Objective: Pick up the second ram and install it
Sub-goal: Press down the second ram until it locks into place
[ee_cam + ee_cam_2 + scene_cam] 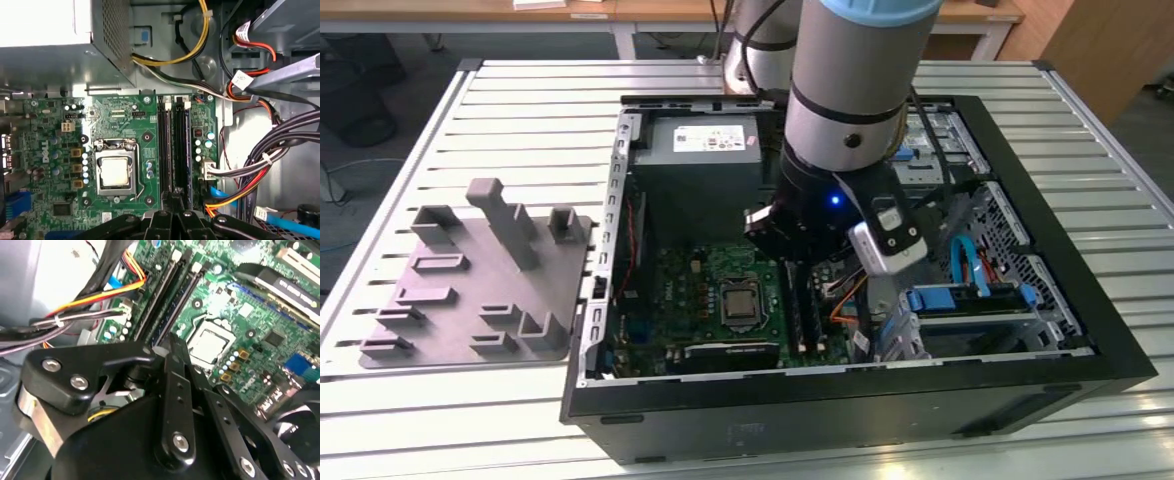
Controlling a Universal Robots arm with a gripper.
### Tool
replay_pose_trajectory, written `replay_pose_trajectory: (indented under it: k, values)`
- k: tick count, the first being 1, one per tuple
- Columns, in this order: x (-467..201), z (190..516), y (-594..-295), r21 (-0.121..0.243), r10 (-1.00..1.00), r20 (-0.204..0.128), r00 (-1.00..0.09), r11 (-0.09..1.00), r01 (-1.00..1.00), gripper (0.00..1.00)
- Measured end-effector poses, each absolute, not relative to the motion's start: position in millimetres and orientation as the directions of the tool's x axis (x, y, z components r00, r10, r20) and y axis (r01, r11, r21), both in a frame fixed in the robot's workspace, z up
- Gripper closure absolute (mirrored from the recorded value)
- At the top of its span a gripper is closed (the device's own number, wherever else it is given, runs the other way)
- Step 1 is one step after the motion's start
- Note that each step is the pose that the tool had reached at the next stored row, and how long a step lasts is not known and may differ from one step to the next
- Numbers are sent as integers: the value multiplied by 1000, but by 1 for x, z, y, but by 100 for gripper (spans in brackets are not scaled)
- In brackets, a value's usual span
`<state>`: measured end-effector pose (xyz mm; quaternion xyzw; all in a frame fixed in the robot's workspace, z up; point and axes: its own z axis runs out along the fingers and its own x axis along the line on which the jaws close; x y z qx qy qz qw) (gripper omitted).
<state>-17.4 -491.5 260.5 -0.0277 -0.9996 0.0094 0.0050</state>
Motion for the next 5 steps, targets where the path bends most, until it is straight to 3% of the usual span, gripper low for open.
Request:
replay_pose_trajectory:
  k: [5]
  values:
    - [-17, 261, -492, -18, 55, 10, -998, 998, 55, 90]
